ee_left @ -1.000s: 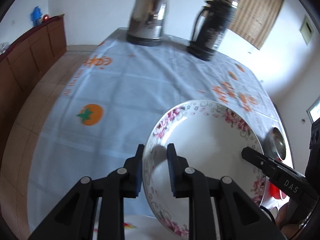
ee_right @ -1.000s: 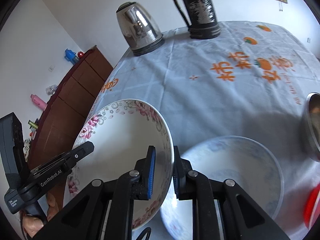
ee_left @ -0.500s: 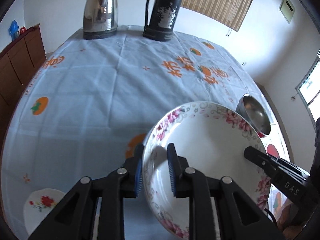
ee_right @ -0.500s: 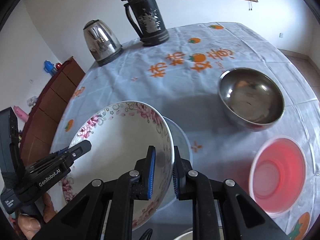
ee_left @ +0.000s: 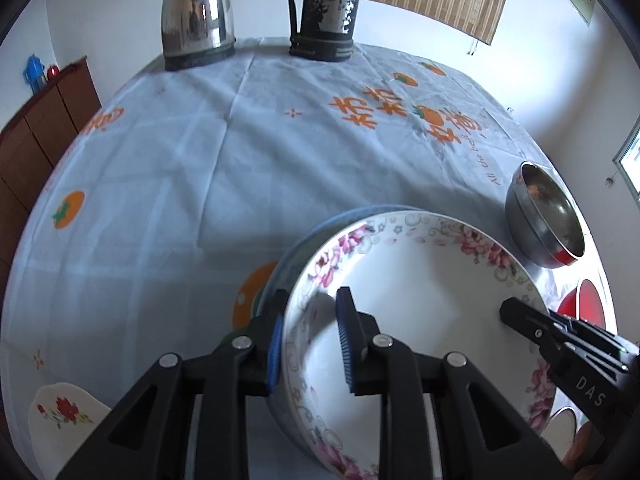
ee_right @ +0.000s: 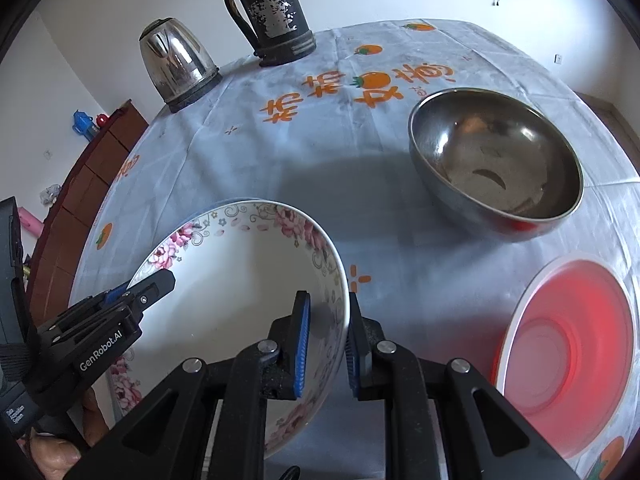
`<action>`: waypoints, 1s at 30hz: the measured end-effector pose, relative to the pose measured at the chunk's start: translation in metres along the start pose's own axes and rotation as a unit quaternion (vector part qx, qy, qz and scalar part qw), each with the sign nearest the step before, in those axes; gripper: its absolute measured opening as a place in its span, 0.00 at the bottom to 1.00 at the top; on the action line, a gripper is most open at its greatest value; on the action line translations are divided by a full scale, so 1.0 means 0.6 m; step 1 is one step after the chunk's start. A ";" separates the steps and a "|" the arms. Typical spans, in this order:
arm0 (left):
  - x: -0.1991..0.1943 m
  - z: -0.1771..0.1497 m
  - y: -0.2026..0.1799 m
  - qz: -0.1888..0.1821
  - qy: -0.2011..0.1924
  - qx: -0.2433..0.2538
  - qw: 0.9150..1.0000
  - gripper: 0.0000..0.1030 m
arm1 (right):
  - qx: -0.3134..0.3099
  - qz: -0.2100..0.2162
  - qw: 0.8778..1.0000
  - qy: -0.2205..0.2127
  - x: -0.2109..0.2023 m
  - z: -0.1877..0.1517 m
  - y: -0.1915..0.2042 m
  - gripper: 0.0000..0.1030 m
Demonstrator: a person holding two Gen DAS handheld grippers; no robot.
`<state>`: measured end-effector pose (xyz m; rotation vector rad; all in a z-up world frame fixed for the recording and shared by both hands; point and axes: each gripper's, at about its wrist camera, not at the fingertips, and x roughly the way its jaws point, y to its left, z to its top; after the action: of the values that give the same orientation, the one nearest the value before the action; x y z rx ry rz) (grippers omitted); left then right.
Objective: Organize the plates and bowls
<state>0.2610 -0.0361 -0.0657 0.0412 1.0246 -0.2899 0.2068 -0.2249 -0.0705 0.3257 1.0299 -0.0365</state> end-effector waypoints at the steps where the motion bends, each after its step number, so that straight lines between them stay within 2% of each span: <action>1: -0.001 0.000 0.001 0.000 -0.001 0.000 1.000 0.21 | -0.002 0.000 1.000 0.000 0.000 0.001 0.001 0.18; 6: -0.001 0.002 0.002 -0.001 -0.005 0.002 1.000 0.22 | -0.003 0.007 1.000 -0.001 0.006 0.000 -0.001 0.23; 15: 0.002 0.004 0.005 -0.011 -0.006 0.003 1.000 0.22 | -0.002 0.021 1.000 -0.004 0.001 -0.005 -0.004 0.24; 22: 0.001 0.003 0.001 -0.006 -0.002 0.008 1.000 0.22 | -0.002 0.018 1.000 -0.009 -0.015 -0.012 -0.002 0.24; 25: -0.004 0.003 0.001 0.000 -0.003 0.011 1.000 0.22 | -0.009 0.016 1.000 -0.008 -0.022 -0.015 0.000 0.24; 30: -0.023 0.007 -0.004 0.029 -0.029 0.024 0.999 0.24 | -0.020 0.011 1.000 -0.008 -0.021 -0.020 0.011 0.25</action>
<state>0.2573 -0.0360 -0.0517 0.1062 0.9577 -0.2614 0.1912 -0.2165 -0.0637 0.2995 1.0100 0.0018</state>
